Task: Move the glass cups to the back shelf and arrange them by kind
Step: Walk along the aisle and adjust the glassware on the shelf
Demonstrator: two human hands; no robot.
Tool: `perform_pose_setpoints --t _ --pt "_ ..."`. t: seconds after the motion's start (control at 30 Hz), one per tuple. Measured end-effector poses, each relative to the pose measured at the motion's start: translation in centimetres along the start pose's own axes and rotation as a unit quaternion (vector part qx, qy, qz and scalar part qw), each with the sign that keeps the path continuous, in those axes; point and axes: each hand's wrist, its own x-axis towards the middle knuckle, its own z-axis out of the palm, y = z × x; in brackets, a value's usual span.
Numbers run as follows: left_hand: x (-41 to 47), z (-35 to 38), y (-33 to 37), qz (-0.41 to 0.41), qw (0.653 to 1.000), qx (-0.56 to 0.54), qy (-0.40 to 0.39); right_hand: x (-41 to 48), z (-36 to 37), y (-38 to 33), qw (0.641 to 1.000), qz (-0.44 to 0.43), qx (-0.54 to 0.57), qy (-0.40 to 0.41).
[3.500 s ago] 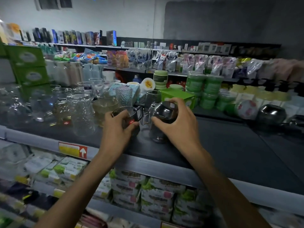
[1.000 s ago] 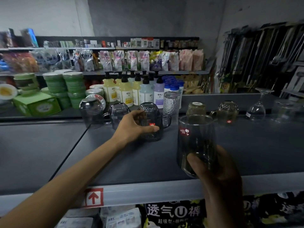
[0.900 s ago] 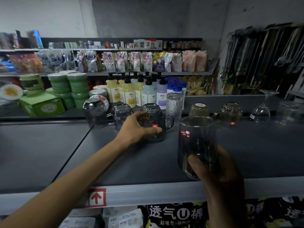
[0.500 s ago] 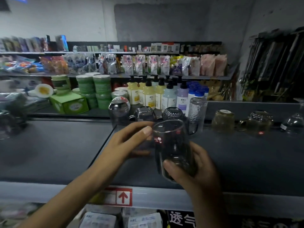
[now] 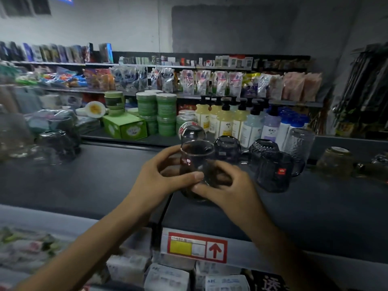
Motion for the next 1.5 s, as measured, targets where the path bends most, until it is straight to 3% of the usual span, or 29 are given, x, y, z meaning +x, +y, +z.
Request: perform_pose_setpoints --t 0.33,0.87,1.03,1.17,1.3,1.4,1.5 --pt "7.0 -1.1 -1.6 -0.039 0.999 0.003 0.021 7.2 1.3 1.6 0.998 0.027 -0.055 0.03" --pt "8.1 -1.0 -4.0 -0.052 0.997 0.035 0.042 8.3 2.4 3.5 0.996 0.06 -0.056 0.017" --pt "7.3 -1.0 -3.4 -0.032 0.994 0.079 0.064 7.1 2.1 2.0 0.984 0.067 -0.163 -0.013" --pt "2.4 -3.3 -2.0 0.07 0.953 0.261 0.139 2.6 0.7 -0.8 0.955 0.024 -0.288 0.062" --pt "-8.6 -4.5 -1.5 0.161 0.906 0.347 0.184 -7.2 1.2 -1.7 0.93 -0.154 -0.288 0.166" --pt "-17.4 -4.0 -3.4 0.127 0.882 0.397 0.222 -15.3 2.9 -0.8 0.937 -0.198 -0.253 0.134" --pt "-25.6 -3.8 -7.2 0.044 0.849 0.479 0.219 -21.9 5.3 1.9 0.946 -0.183 -0.264 0.047"
